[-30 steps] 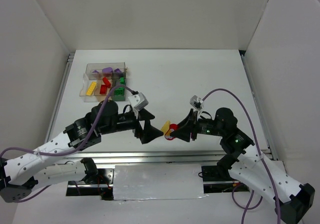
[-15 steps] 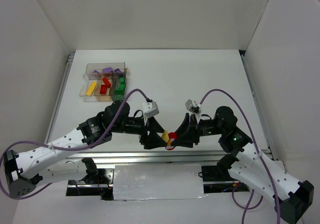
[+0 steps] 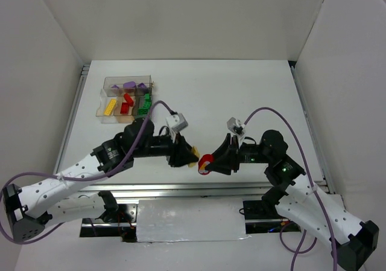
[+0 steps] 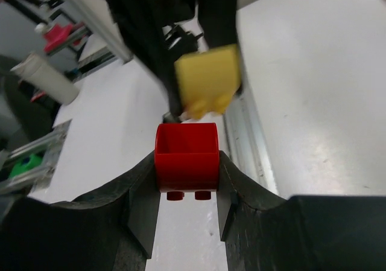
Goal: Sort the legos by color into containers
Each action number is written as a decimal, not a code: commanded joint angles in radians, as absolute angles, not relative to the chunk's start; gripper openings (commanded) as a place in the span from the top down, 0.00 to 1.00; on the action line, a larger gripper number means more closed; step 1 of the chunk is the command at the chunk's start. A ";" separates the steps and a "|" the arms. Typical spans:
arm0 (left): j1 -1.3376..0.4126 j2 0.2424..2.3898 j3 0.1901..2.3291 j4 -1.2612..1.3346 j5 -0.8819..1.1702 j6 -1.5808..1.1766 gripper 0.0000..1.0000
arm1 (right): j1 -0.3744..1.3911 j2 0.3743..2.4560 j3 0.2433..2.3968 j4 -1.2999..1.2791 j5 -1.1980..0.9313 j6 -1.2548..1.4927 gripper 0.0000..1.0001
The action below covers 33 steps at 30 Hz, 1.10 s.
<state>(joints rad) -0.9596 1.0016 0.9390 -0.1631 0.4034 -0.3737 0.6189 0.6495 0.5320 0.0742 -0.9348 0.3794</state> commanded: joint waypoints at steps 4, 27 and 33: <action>-0.588 0.936 1.031 -0.304 0.040 -0.523 1.00 | 0.606 0.551 0.468 0.118 -0.548 0.417 1.00; 0.132 1.894 1.660 -0.479 -0.406 -0.661 0.86 | 0.624 0.778 0.466 0.224 -0.505 0.565 1.00; 0.133 1.916 1.617 -0.428 -0.420 -0.652 0.58 | 0.626 0.802 0.506 0.199 -0.515 0.541 1.00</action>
